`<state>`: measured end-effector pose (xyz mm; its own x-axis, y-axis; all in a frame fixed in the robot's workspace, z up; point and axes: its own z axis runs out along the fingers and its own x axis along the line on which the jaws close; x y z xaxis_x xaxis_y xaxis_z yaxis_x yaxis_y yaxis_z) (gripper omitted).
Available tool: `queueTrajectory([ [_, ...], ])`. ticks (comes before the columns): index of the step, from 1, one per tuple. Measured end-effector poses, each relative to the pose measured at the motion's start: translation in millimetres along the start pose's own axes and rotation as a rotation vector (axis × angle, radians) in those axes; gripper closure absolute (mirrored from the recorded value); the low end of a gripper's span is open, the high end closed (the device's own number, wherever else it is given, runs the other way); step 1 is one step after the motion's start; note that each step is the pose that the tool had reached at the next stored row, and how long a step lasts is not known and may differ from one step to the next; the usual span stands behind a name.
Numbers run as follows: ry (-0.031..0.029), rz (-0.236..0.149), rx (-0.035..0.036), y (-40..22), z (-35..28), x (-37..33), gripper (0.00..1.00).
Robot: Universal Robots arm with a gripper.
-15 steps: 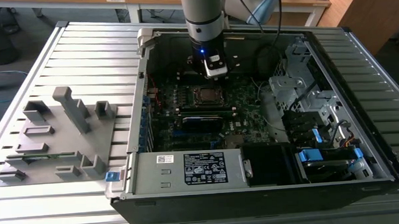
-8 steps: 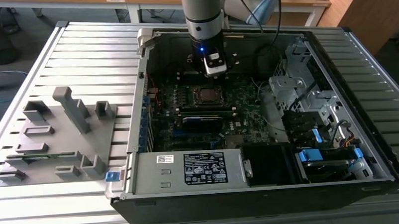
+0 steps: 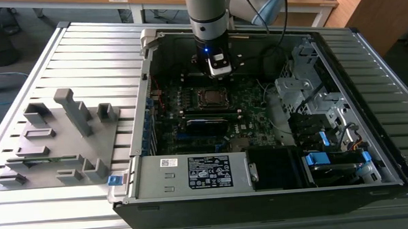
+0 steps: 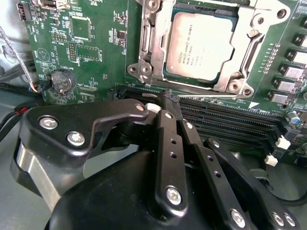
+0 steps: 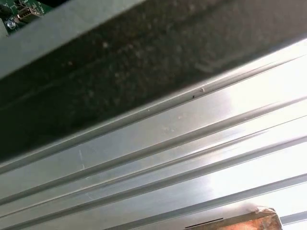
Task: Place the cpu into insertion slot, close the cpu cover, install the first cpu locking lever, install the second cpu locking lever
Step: 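Install the first cpu locking lever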
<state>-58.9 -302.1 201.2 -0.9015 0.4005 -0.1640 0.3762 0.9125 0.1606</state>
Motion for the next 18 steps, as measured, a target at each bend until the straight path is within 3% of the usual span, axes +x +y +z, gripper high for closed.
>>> queueTrajectory([
  [7,0.001,0.008,-0.004,1.0,0.1,0.5,0.89],
  [18,0.0009,0.008,-0.004,0.7,1.4,0.9,0.89],
])
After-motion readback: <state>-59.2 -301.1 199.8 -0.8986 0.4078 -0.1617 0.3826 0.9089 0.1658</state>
